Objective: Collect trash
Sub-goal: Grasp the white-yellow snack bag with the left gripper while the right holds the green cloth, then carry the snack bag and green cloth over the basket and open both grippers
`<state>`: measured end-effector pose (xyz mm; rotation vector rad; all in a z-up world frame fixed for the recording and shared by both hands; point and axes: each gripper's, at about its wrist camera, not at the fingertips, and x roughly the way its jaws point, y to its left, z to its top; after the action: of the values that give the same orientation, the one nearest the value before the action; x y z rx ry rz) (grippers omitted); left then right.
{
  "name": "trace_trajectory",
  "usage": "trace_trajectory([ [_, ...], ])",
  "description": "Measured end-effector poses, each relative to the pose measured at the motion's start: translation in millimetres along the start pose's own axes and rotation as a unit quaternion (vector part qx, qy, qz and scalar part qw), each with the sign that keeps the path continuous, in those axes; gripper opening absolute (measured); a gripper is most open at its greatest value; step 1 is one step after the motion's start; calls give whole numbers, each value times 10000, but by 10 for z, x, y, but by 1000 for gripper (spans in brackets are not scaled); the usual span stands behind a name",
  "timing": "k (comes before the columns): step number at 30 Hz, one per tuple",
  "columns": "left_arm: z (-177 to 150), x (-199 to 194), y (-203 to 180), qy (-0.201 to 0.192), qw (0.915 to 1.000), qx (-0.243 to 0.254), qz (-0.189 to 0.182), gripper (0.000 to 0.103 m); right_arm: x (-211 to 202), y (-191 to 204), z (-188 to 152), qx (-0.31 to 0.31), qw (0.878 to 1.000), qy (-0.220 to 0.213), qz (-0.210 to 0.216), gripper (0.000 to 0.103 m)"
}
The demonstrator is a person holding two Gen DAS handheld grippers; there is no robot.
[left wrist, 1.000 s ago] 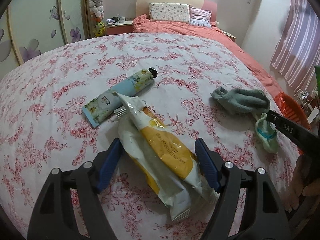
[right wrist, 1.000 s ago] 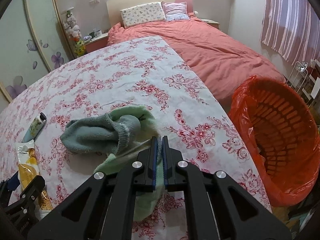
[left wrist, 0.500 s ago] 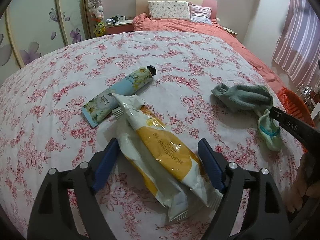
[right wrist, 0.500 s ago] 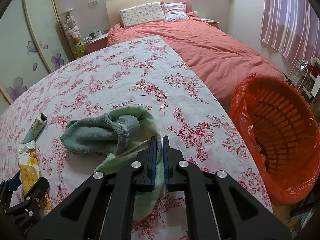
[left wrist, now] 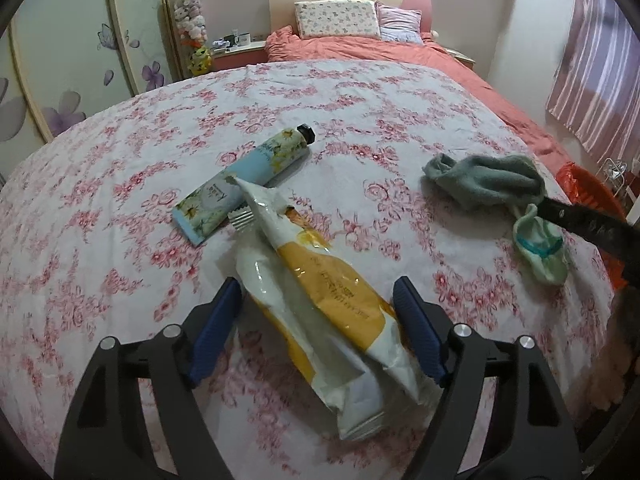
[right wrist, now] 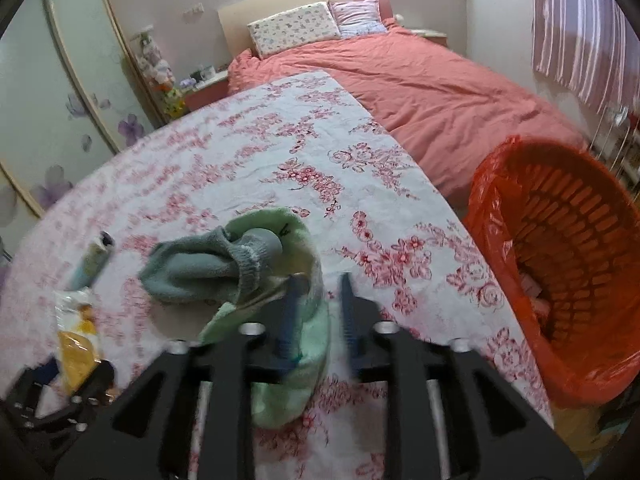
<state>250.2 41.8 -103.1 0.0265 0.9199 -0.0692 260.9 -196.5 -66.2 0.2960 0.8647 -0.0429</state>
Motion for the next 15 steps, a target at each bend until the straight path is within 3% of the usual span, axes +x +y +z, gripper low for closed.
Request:
trace_trajectory([
  [4, 16, -26, 33, 15, 9999, -137, -36, 66, -92, 15, -14, 81, 9998, -87, 174, 54],
  [11, 0, -42, -10, -27, 10000, -56, -45, 53, -22, 267, -133, -393, 9991, 131, 69, 58],
  [14, 5, -46, -27, -54, 9999, -28, -130, 47, -2, 398, -205, -875, 9955, 44, -369, 42],
  [15, 9, -47, -24, -60, 9998, -26, -174, 46, -15, 395, -208, -904, 9954, 35, -309, 27],
])
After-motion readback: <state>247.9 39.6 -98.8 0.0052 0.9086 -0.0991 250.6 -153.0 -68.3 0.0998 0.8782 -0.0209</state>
